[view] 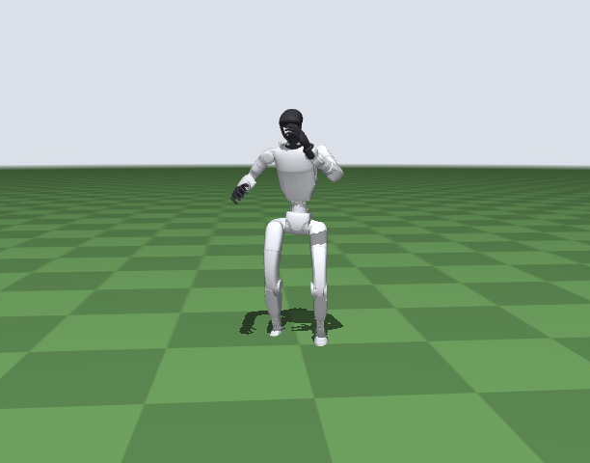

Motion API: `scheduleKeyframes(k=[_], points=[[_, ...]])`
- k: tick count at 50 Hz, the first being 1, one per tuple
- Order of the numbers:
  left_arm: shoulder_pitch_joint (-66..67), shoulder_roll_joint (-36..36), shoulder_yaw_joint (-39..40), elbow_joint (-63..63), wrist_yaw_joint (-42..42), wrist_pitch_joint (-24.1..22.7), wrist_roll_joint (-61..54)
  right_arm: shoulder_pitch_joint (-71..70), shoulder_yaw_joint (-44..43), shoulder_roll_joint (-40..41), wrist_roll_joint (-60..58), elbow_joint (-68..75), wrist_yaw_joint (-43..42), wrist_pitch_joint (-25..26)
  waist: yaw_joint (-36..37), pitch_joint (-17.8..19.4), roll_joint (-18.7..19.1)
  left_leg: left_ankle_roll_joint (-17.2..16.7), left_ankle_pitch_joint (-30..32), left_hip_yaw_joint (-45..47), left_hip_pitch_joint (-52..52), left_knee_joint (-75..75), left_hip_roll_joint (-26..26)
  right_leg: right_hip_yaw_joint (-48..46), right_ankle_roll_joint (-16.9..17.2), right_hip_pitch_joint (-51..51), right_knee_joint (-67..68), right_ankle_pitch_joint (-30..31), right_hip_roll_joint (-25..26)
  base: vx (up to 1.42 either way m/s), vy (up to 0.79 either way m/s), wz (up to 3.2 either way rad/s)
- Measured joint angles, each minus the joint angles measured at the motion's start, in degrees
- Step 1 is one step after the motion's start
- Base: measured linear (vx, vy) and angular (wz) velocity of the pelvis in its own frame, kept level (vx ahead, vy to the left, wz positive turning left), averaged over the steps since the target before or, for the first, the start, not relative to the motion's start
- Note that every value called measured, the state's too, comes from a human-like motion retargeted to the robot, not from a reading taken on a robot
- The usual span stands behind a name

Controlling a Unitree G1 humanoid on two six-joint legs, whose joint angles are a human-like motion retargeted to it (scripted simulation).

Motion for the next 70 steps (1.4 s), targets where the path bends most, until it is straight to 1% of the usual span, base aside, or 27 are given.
scheduleKeyframes(k=[2, 5, 8, 11, 14, 18, 20, 22, 24, 28, 30, 33, 36, 37, 40, 43, 45, 47, 50, 53, 55, 58, 60, 62, 66, 68, 70], points=[[0.3, 1.2, 0.7, 2.8, 0.7, 0.2, -0.3, 2.6, -1.1, 1.3, 0.2, 0.6, -0.4, -0.2, -0.9, 0.2, 0.9, -0.1, -0.2, 0.2, 0.5, 0.4, 1.6, 0.1, -0.2, 0.3, 1.1, -0.6, 0.3, 0.07, 0.07, -0.06], [0.5, 2.5, 0.8, 7.0, 1.1, 0.0, -1.1, 5.6, -3.1, 3.4, 0.6, 0.6, -1.4, -1.0, -2.2, 0.2, 1.8, -0.2, -0.5, 0.9, 1.9, -1.3, 2.3, 0.4, -0.3, 1.6, 1.1, -1.0, 0.1, 0.1, 0.11, -0.02], [1.4, 3.3, 0.5, 7.2, 0.1, -0.8, -1.4, 7.6, -5.4, 5.7, 0.6, -1.1, -2.9, -2.1, -3.6, 0.0, 1.3, 0.7, -1.7, 2.2, 4.3, -3.4, 0.8, 0.7, -0.3, 2.3, 2.8, -2.5, -1.8, 0.12, 0.17, 0.05], [4.2, 3.3, 0.7, 2.5, -1.2, -2.0, -1.6, 8.4, -7.8, 7.7, -0.1, -4.6, -4.7, -3.4, -4.5, -0.1, 0.5, 2.3, -4.6, 3.4, 6.0, -3.5, -0.9, 1.0, -0.4, 1.3, 8.1, -4.9, -4.0, 0.12, 0.21, 0.05], [9.3, 2.2, 2.4, -5.8, -2.1, -3.1, -2.9, 8.1, -10.6, 9.3, -1.8, -10.7, -6.8, -4.3, -5.4, -0.3, -2.8, 4.6, -5.4, 5.6, 8.8, -5.7, -5.7, 1.2, 0.0, -1.0, 17.2, -6.5, -9.8, 0.13, 0.22, 0.18], [17.0, -0.9, 4.6, -13.6, -2.7, -4.5, -5.7, 4.2, -12.2, 10.3, -4.0, -20.6, -8.2, -5.5, -6.0, -0.4, -6.1, 6.4, -5.2, 7.1, 10.8, -7.7, -10.5, 0.5, -1.2, -6.4, 32.0, -4.1, -16.8, 0.12, 0.21, 0.18], [21.2, -2.4, 6.0, -15.9, -2.5, -4.5, -6.3, 0.9, -11.6, 9.8, -4.6, -25.5, -8.4, -5.7, -6.6, -0.9, -7.7, 6.7, -4.0, 7.3, 11.4, -10.3, -13.2, 1.1, -1.2, -9.7, 36.2, -3.5, -18.6, 0.13, 0.19, 0.37], [24.7, -3.8, 6.7, -16.9, -1.7, -4.5, -6.5, -3.0, -9.8, 8.8, -5.1, -29.2, -8.5, -5.9, -6.9, -1.6, -8.5, 6.3, -2.5, 6.9, 11.5, -12.8, -14.5, 1.4, -0.8, -12.2, 35.3, -3.4, -17.5, 0.14, 0.16, 0.43], [27.6, -5.1, 6.6, -17.0, -0.5, -4.7, -6.3, -6.9, -7.4, 7.8, -5.5, -31.7, -8.7, -6.0, -6.6, -2.4, -8.5, 5.4, -0.7, 6.3, 11.4, -14.8, -14.7, 1.3, -0.2, -13.8, 30.4, -2.9, -14.7, 0.14, 0.13, 0.42], [32.0, -7.9, 5.1, -16.5, 1.3, -4.4, -7.2, -13.0, -2.4, 6.2, -6.4, -33.8, -9.3, -6.3, -4.6, -3.5, -6.9, 3.0, 2.4, 4.5, 10.1, -14.8, -13.2, 1.1, 0.9, -14.1, 18.2, 0.6, -7.6, 0.13, 0.09, 0.35], [34.1, -9.2, 4.0, -16.2, 1.8, -4.1, -8.4, -14.9, -0.2, 5.9, -6.9, -34.7, -9.4, -6.4, -3.1, -3.4, -6.4, 2.3, 2.5, 3.9, 9.0, -11.7, -13.0, 0.1, 0.1, -13.8, 17.9, 0.7, -6.9, 0.12, 0.06, 0.24], [37.0, -11.0, 2.1, -15.7, 1.5, -3.5, -11.0, -18.1, 3.0, 5.6, -7.7, -35.7, -9.5, -6.2, -1.0, -2.9, -5.8, 1.9, 2.2, 2.7, 7.0, -5.2, -13.1, -0.3, -1.6, -13.7, 23.2, -2.4, -7.0, 0.12, 0.07, 0.29], [38.7, -12.5, -0.1, -14.8, 0.8, -2.9, -12.9, -23.4, 6.6, 4.9, -8.6, -36.0, -9.9, -5.9, 0.3, -2.5, -5.8, 4.0, -1.5, 2.7, 5.9, 1.6, -14.1, 1.0, -2.7, -14.8, 32.5, -5.9, -7.9, 0.15, 0.09, 0.4], [39.0, -12.7, -0.7, -14.8, 0.7, -2.9, -13.3, -25.6, 7.7, 4.5, -8.9, -36.1, -10.2, -5.8, 0.5, -2.4, -5.9, 4.9, -2.5, 2.8, 5.9, 3.4, -14.6, 1.7, -2.8, -15.5, 36.3, -5.7, -8.3, 0.16, 0.1, 0.46], [38.8, -12.3, -0.5, -16.5, 1.6, -3.9, -13.7, -33.8, 10.1, 2.9, -10.8, -35.4, -13.0, -5.7, 0.6, -2.5, -6.2, 6.5, -3.8, 3.1, 6.4, 5.2, -16.2, 3.6, -3.2, -19.0, 47.6, 0.3, -10.1, 0.17, 0.11, 0.46], [39.8, -11.4, 2.8, -19.6, 4.7, -5.9, -13.0, -40.3, 10.7, 0.8, -14.6, -34.0, -18.8, -6.0, -0.7, -3.5, -5.9, 6.0, -1.0, 2.7, 7.5, 1.6, -16.8, 5.0, -3.4, -23.1, 50.8, 3.6, -8.9, 0.18, 0.09, 0.66], [42.0, -11.2, 5.3, -21.2, 7.4, -7.2, -11.3, -41.9, 10.6, -0.4, -16.9, -33.6, -22.3, -6.5, -1.6, -4.1, -5.4, 4.0, 2.4, 1.2, 8.8, -1.6, -17.1, 5.4, -2.9, -24.9, 48.2, 5.3, -6.7, 0.19, 0.05, 0.74], [45.5, -11.9, 7.2, -22.2, 9.8, -8.2, -9.3, -41.0, 9.9, -1.2, -18.0, -34.2, -24.4, -7.2, -2.2, -4.5, -4.7, 0.4, 7.2, -1.3, 9.9, -4.5, -17.4, 5.5, -1.7, -26.0, 41.8, 7.2, -3.4, 0.18, 0.02, 0.72], [51.6, -13.7, 8.9, -23.0, 11.8, -8.0, -6.5, -36.7, 8.6, -1.6, -17.8, -36.1, -25.1, -8.4, -2.6, -4.6, -3.6, -1.8, 8.5, -2.1, 12.1, -6.7, -15.3, 5.9, 0.7, -27.0, 27.3, 10.4, 1.8, 0.16, 0.0, 0.55], [57.5, -16.4, 9.8, -23.7, 11.3, -7.1, -5.2, -30.3, 6.4, 0.0, -16.0, -38.4, -22.6, -9.1, -0.5, -4.6, -2.5, -0.9, 3.3, -1.8, 15.2, -7.1, -12.0, 5.5, 2.2, -27.2, 11.3, 13.2, 5.7, 0.13, -0.02, 0.09], [61.0, -18.8, 10.2, -23.8, 10.2, -6.4, -5.1, -25.5, 4.8, 2.0, -14.9, -39.6, -19.8, -9.1, 1.2, -4.3, -2.5, 0.3, -1.2, -2.1, 17.2, -6.1, -11.2, 5.1, 2.6, -27.6, 5.6, 14.0, 6.8, 0.09, -0.04, -0.03], [64.8, -23.4, 9.7, -23.0, 7.4, -5.2, -6.9, -19.6, 3.4, 5.7, -13.2, -39.7, -15.1, -8.5, 3.0, -2.8, -3.6, 2.7, -7.5, -3.1, 20.5, -3.2, -12.7, 4.6, 2.7, -30.0, 11.2, 14.1, 6.5, 0.08, -0.05, 0.18], [66.3, -26.0, 8.7, -22.5, 5.9, -4.3, -8.9, -16.9, 3.5, 7.8, -11.7, -39.4, -12.8, -8.0, 3.7, -1.7, -4.1, 4.0, -10.5, -3.5, 22.4, -1.5, -13.8, 4.4, 2.9, -31.5, 18.3, 15.3, 6.0, 0.08, -0.05, 0.38], [66.2, -27.3, 7.9, -22.5, 4.8, -3.3, -11.2, -16.6, 3.9, 8.6, -9.9, -39.2, -11.2, -7.3, 3.7, -0.7, -5.1, 5.4, -11.7, -3.8, 24.5, -1.3, -15.7, 5.1, 4.2, -33.1, 27.3, 19.1, 4.9, 0.07, -0.04, 0.43], [62.5, -26.1, 7.8, -25.5, 4.7, -2.1, -12.2, -21.3, 5.2, 7.5, -8.7, -39.6, -11.0, -6.1, 2.9, -0.1, -6.1, 8.5, -14.4, -3.3, 25.7, 0.4, -17.7, 5.2, 6.2, -36.7, 46.9, 26.5, 3.0, 0.06, -0.03, 0.21], [58.7, -24.1, 8.4, -27.8, 5.1, -2.3, -11.3, -25.3, 5.3, 6.3, -9.4, -39.7, -12.1, -5.4, 2.1, -0.7, -6.1, 9.8, -15.3, -2.7, 25.1, 1.7, -18.0, 4.7, 6.5, -38.2, 55.3, 27.5, 2.1, 0.07, -0.02, 0.02], [52.9, -21.8, 9.0, -29.6, 6.1, -2.9, -10.8, -30.1, 5.0, 5.2, -10.5, -39.0, -14.5, -4.8, 1.1, -1.9, -5.9, 10.3, -14.5, -2.4, 23.3, 1.7, -18.0, 4.0, 5.7, -39.2, 60.7, 27.0, 0.6, 0.08, -0.01, 0.02]])
